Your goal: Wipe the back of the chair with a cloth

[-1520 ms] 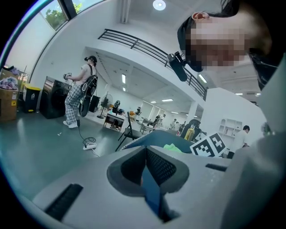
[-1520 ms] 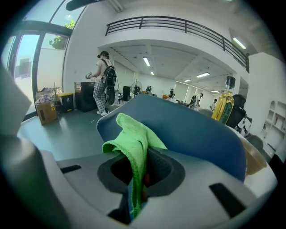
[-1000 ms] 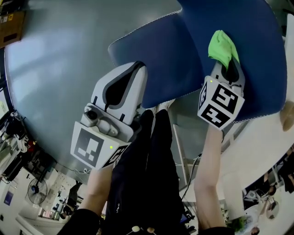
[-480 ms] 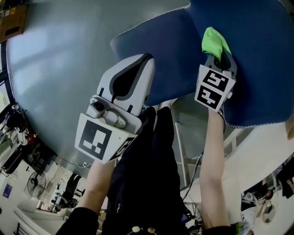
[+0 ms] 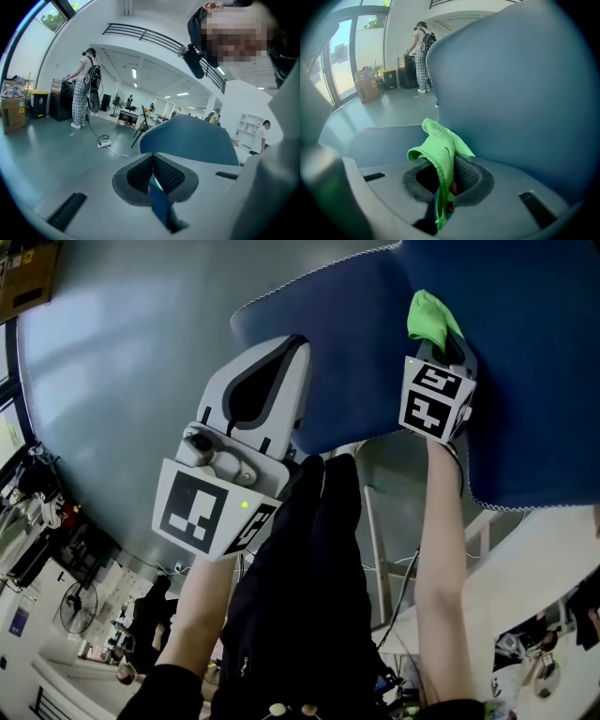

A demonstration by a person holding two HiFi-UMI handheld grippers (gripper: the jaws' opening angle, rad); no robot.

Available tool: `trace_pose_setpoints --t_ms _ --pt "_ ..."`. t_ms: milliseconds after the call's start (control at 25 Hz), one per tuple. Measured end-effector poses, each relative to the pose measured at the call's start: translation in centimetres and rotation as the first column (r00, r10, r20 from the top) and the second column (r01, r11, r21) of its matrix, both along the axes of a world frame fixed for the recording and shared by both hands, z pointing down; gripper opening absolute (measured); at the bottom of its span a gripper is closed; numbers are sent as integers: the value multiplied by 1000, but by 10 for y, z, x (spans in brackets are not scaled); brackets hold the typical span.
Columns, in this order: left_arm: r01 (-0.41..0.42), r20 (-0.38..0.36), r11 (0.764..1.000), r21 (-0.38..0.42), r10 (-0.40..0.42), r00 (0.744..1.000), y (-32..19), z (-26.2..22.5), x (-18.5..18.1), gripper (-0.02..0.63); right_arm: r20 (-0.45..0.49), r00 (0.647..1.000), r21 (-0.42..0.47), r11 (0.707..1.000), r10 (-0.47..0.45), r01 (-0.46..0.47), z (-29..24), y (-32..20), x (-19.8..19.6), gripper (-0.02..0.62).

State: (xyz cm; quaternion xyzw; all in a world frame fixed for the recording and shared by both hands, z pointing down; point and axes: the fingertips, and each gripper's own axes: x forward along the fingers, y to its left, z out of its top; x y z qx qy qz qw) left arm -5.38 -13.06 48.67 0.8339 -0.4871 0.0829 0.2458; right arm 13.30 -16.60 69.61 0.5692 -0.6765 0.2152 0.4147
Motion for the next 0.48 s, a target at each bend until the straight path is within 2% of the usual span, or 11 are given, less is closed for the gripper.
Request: trace_pose_setpoints --t_ms 240,480 --pt "4 5 1000 -14 -3 1000 1 1 -2 6 40 998 -51 998 46 -44 16 -2 -5 49" --pt "15 -31 1000 -5 -15 999 -4 -9 0 6 75 995 -113 992 69 -60 36 -3 -15 49"
